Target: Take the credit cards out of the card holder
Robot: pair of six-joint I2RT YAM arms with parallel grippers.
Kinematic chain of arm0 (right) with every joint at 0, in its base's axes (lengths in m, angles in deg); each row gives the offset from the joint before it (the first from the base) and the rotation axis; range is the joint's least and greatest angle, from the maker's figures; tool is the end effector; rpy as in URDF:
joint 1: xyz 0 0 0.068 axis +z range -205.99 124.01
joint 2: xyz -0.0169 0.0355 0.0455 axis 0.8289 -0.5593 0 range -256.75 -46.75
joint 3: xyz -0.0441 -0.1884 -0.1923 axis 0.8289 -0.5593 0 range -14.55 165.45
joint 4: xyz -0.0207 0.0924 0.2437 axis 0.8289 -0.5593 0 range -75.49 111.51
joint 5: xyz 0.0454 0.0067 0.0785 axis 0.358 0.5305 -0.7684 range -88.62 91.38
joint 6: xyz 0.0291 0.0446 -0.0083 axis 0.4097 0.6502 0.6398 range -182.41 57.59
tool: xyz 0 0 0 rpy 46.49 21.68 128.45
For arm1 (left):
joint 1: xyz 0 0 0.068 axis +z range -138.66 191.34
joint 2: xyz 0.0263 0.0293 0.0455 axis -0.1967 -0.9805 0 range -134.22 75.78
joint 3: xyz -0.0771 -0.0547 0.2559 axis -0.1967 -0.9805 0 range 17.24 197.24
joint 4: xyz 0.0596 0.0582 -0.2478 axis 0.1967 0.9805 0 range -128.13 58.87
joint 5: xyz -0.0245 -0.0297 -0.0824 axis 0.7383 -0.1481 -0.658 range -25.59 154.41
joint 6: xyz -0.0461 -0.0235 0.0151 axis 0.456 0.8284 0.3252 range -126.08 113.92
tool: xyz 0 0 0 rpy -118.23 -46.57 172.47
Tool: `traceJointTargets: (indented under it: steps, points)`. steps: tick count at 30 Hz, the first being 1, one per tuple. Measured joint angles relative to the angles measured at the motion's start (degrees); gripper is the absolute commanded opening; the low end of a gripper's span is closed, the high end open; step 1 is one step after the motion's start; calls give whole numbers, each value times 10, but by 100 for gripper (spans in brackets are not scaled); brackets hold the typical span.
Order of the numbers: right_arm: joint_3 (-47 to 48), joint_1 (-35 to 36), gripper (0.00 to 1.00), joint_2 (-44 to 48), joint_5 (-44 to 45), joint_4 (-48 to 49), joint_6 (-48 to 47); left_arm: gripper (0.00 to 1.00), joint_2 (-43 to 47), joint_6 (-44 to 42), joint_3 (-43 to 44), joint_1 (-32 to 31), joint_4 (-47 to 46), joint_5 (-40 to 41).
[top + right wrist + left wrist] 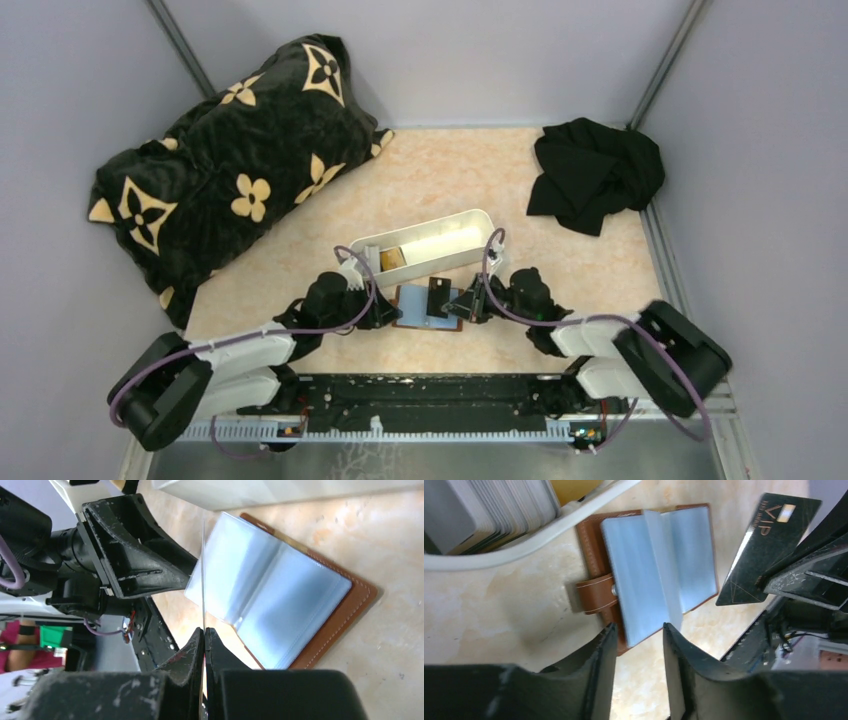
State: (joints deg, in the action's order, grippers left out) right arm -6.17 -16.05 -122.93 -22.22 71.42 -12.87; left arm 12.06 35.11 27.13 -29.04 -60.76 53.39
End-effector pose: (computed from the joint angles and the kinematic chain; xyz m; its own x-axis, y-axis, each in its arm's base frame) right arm 0.1492 0.1435 0.1330 -0.8227 0.2206 -0.5240 -0.3920 0.4473 0.8039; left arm 0.1398 -0.1279 0.1314 -0.7978 -0.1700 -0.5785 0.3125 0.7039 -0.6379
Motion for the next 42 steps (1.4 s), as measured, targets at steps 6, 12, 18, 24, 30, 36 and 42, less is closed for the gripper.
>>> traceJointTargets:
  steps: [6,12,18,24,30,36,42]
  points:
    - [61,0,0,165,-2,-208,-60,60,84,-4,22,0,22,-40]
    - [82,5,0,198,-22,-273,-65,54,132,2,48,0,-1,-80]
    - [96,54,0,174,-21,-275,-60,52,117,8,54,0,-26,-98]
    - [117,83,0,158,-21,-253,-53,50,92,15,55,0,-37,-115]
    - [131,83,0,144,-23,-244,-49,1,101,28,55,0,-56,-128]
    - [136,80,0,111,-15,-246,-48,0,104,33,55,8,-67,-141]
    - [185,79,0,109,-4,-285,-68,0,139,15,88,16,-12,-117]
